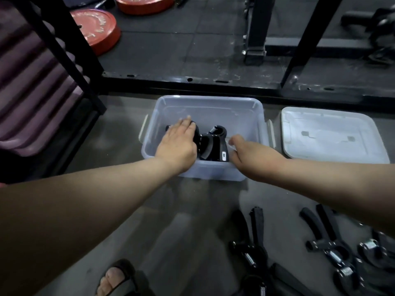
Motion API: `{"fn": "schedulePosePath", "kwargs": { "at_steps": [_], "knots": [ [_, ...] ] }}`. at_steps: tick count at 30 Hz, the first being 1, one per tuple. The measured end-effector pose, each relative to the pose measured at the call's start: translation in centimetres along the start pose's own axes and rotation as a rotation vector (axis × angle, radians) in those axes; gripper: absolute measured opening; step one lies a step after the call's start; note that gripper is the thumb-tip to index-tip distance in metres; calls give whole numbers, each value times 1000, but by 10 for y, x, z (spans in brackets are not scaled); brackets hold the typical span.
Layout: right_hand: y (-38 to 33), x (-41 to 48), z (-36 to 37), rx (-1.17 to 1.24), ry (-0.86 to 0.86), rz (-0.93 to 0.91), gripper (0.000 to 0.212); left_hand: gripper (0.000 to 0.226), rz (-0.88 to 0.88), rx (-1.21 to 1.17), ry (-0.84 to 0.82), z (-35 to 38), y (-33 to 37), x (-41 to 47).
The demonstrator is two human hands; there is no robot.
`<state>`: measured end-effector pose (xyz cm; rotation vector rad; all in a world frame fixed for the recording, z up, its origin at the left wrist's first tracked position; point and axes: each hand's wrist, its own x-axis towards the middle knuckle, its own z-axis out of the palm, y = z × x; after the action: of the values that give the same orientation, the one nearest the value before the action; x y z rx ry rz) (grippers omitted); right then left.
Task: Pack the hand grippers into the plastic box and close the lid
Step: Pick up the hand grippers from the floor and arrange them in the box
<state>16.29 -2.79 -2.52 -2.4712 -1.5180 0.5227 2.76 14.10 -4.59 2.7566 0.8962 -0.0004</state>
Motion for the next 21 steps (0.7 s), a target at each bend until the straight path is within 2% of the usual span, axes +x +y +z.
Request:
{"fn": "schedulePosePath", "kwargs": {
  "at_steps": [6,8,11,13,15,17,19,21],
  "knots": [
    [13,-25,2,7,57,-158,26,58,11,45,-38,4,11,-13],
    [20,-37,6,-109,57,-254,30,57,12,64,-44,6,17,-15],
    [38,-59,19,-296,98,-420,51,57,4,85,-55,8,18,-18],
    [52,-76,27,-392,118,-545,53,57,-4,93,-53,9,16,-18],
    [67,-93,43,-503,28,-740,44,57,-6,100,-50,9,17,-18],
    [77,-110,65,-632,-194,-832,38,57,-10,103,-51,9,19,-18],
    [82,-122,83,-776,-395,-757,47,56,-13,102,-49,10,19,-19],
    [84,-127,96,-858,-498,-667,58,56,-18,97,-44,10,18,-18]
  ]
}}
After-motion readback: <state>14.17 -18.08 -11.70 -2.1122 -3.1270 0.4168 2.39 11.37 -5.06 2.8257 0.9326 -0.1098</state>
